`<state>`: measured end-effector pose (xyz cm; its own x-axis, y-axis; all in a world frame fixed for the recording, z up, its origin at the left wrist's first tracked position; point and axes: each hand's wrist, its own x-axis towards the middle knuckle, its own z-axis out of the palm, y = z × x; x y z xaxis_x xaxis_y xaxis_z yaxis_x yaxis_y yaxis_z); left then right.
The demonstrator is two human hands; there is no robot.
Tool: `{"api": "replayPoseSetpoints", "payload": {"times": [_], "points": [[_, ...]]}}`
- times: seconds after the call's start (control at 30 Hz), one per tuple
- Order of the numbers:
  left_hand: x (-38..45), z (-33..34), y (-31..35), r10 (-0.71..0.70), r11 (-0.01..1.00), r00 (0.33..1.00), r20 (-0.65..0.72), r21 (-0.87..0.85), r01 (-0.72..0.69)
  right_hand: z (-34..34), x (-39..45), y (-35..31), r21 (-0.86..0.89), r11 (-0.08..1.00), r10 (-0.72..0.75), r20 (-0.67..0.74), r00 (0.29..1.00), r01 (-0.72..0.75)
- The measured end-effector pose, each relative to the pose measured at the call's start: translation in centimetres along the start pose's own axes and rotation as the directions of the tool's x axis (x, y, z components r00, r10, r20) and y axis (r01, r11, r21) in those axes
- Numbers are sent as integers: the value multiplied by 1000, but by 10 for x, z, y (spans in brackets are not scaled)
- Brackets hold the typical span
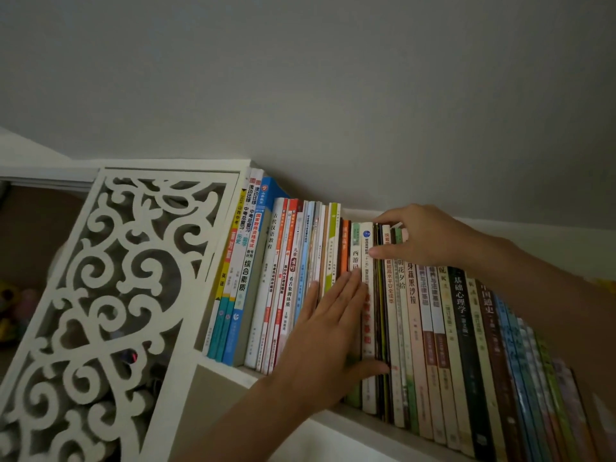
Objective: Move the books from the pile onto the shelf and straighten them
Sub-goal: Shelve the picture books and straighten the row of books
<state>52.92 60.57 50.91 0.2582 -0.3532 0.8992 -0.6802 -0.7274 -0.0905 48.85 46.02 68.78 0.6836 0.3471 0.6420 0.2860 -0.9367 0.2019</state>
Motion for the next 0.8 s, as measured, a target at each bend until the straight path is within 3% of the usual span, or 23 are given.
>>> {"api": "replayPoseSetpoints", "payload": {"times": [0.13,0.4,0.6,0.8], "points": [[-9,-8,-7,-83,995,992,-95,-64,78,-4,7,-6,-30,998,55,35,998,-54],[-14,-1,-26,-64,997,996,-61,39,66,4,24,-23,-8,999,-36,-110,993,36],[-15,-7,-25,-51,998,999,-13,-30,51,20,26,-15,39,997,-63,-74,995,66],[-14,5,-24,-98,994,994,-57,-61,95,17,31,-13,55,994,-95,-74,993,99]]}}
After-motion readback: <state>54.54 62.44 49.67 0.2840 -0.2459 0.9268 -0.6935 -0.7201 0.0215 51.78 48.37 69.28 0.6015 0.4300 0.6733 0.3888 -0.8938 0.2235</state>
